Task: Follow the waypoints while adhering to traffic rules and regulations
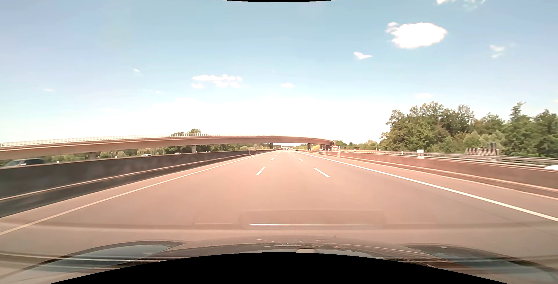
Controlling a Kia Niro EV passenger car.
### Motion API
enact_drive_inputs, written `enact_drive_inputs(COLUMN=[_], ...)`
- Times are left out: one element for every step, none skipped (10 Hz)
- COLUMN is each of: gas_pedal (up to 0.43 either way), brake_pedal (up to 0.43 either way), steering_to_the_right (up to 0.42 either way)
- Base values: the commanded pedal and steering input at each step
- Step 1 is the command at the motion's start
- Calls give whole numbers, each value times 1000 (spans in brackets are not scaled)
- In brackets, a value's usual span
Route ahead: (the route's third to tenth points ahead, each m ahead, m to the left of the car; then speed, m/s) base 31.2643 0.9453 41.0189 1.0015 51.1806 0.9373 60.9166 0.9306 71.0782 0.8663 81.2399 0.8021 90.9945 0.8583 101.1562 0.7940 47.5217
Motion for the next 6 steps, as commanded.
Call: enact_drive_inputs(gas_pedal=[598, 598, 598, 598, 598, 598], brake_pedal=[0, 0, 0, 0, 0, 0], steering_to_the_right=[3, 3, 3, 3, 3, 3])
